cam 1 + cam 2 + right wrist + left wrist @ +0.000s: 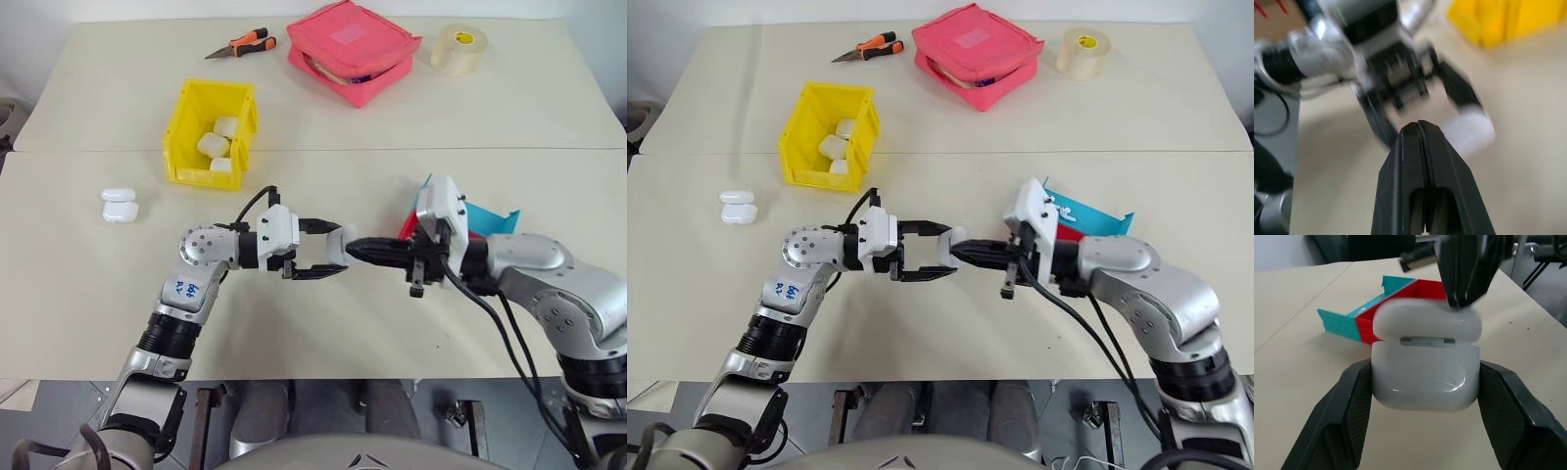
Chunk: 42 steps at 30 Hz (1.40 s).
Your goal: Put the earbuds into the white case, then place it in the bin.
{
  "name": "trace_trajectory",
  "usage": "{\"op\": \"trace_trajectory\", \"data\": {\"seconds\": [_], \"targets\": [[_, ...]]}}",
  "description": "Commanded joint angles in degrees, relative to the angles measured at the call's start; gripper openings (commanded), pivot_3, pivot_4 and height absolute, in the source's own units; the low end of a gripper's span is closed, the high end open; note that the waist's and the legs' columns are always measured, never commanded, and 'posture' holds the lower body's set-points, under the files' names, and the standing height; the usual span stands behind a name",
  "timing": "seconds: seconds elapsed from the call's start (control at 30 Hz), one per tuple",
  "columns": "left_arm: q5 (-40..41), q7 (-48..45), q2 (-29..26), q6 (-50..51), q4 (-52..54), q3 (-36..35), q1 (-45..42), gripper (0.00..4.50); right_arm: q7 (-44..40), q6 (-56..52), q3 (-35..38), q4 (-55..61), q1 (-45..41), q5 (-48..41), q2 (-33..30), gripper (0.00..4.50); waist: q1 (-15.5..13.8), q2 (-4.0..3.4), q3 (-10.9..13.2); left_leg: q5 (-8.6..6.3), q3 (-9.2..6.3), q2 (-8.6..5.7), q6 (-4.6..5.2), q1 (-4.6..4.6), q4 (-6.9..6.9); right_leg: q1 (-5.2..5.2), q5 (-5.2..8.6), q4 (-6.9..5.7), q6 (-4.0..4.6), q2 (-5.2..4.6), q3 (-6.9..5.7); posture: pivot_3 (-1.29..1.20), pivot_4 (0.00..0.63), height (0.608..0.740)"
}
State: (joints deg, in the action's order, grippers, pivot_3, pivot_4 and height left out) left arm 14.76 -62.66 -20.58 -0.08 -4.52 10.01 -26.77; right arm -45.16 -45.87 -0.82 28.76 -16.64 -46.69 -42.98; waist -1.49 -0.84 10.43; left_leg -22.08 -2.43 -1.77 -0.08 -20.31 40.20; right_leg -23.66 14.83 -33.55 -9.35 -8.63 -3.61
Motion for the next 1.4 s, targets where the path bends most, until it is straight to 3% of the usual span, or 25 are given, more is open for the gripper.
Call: {"op": "trace_trajectory", "data": {"seconds": [0.03, 0.23, 0.3, 0.4, 0.57, 0.7, 0.73, 0.83, 0.93, 1.17, 1.37, 1.4], "targets": [[4.92, -1.32, -0.05, -0.88, 4.01, -2.52, 0.94, 2.79, -1.77, 3.29, 6.81, 1.37, 4.17, -1.02, -0.82, 0.02, 0.07, 0.0, 0.0, 0.0, 0.01, 0.0, 0.0, 0.0, 0.0, 0.0, 0.0, -0.01, 0.0, 0.0, 0.0, 0.0, 0.15, 0.74], [10.39, 0.48, -0.86, 2.6, 7.52, -7.05, 5.9, 2.79, -1.21, 10.43, 16.68, 2.32, 13.33, -3.79, 4.83, 0.02, 0.2, 0.0, 0.0, 0.0, 0.05, 0.09, -0.01, 0.07, -0.04, 0.01, 0.0, -0.04, 0.0, 0.05, 0.01, 0.0, 0.15, 0.74], [10.81, 3.75, -1.5, 3.9, 8.57, -9.82, 8.05, 2.79, -4.7, 15.19, 17.43, 3.95, 16.47, -0.97, 4.96, 0.38, 0.17, 0.0, 0.0, 0.0, 0.07, 0.08, -0.01, 0.07, -0.04, 0.0, 0.0, -0.04, 0.0, 0.04, 0.03, 0.0, 0.15, 0.74], [10.4, 11.22, -2.01, 7.97, 10.22, -14.05, 10.67, 2.79, -6.65, 20.71, 17.32, 5.19, 19.35, 3.04, 5.14, 1.27, 0.14, 0.0, 0.0, 0.0, 0.07, 0.08, -0.01, 0.09, -0.02, 0.02, 0.0, -0.06, 0.0, 0.04, 0.05, 0.0, 0.15, 0.74], [3.28, 29.65, -2.89, 9.58, 12.54, -23.38, 14.51, 2.79, -3.41, 31.73, 16.91, 6.04, 19.63, 8.77, 11.26, 2.96, 0.24, 0.02, -0.01, 0.01, 0.06, 0.1, -0.02, 0.14, -0.03, 0.01, 0.0, -0.09, 0.0, 0.07, 0.07, 0.0, 0.15, 0.74], [4.09, 35.77, -3.05, 15.05, 16.47, -26.59, 16.96, 2.79, -2.88, 36.41, 16.17, 5.26, 20.4, 12.8, 12.75, 4.35, -0.01, 0.06, -0.03, 0.01, 0.05, 0.02, -0.02, 0.14, -0.05, 0.02, 0.0, -0.09, 0.0, 0.02, 0.12, 0.0, 0.15, 0.74], [4.9, 36.97, -2.93, 16.56, 17.35, -27.56, 17.49, 2.79, -2.41, 37.2, 16.11, 4.82, 20.29, 13.37, 13.14, 4.47, -0.06, 0.07, -0.04, 0.0, 0.03, 0.0, -0.02, 0.14, -0.05, 0.02, 0.0, -0.09, 0.0, 0.0, 0.11, 0.0, 0.15, 0.74], [5.31, 40.02, -2.76, 20.18, 17.24, -28.24, 16.54, 2.79, -2.19, 37.42, 15.05, 3.97, 19.85, 14.07, 13.0, 4.47, 0.0, 0.07, -0.04, 0.0, -0.03, 0.01, -0.02, 0.13, -0.05, 0.01, 0.0, -0.09, 0.0, 0.0, 0.11, 0.0, 0.15, 0.74], [6.15, 45.26, -1.48, 24.33, 11.78, -28.87, 8.12, 2.79, -2.42, 38.04, 13.67, 2.71, 19.01, 15.11, 12.87, 4.47, -0.27, 0.13, -0.03, 0.03, -0.04, 0.0, -0.06, 0.14, -0.02, 0.04, 0.0, -0.13, 0.0, 0.0, 0.07, 0.0, 0.15, 0.74], [1.75, 48.2, -2.57, 21.12, -6.28, -27.05, -7.63, 2.79, -1.8, 37.99, 11.96, 1.77, 16.78, 16.21, 12.35, 4.47, 0.42, 0.17, -0.06, 0.04, 0.05, -0.03, -0.08, 0.19, -0.11, -0.01, 0.01, -0.15, 0.01, 0.02, 0.08, 0.0, 0.15, 0.74], [0.74, 46.94, -2.43, 19.16, -16.44, -25.89, -14.11, 2.79, -0.57, 37.53, 11.17, 2.38, 16.02, 16.44, 12.46, 4.47, 0.5, 0.19, -0.05, 0.04, 0.07, -0.03, -0.08, 0.18, -0.11, -0.01, 0.0, -0.14, 0.01, 0.02, 0.07, 0.0, 0.15, 0.74], [1.07, 46.25, -2.3, 19.12, -16.63, -25.72, -14.37, 3.14, -0.31, 37.52, 11.14, 2.47, 16.02, 16.36, 12.51, 4.49, 0.5, 0.19, -0.05, 0.04, 0.07, -0.02, -0.08, 0.18, -0.1, -0.01, 0.0, -0.15, 0.01, 0.03, 0.07, 0.0, 0.15, 0.74]]}}
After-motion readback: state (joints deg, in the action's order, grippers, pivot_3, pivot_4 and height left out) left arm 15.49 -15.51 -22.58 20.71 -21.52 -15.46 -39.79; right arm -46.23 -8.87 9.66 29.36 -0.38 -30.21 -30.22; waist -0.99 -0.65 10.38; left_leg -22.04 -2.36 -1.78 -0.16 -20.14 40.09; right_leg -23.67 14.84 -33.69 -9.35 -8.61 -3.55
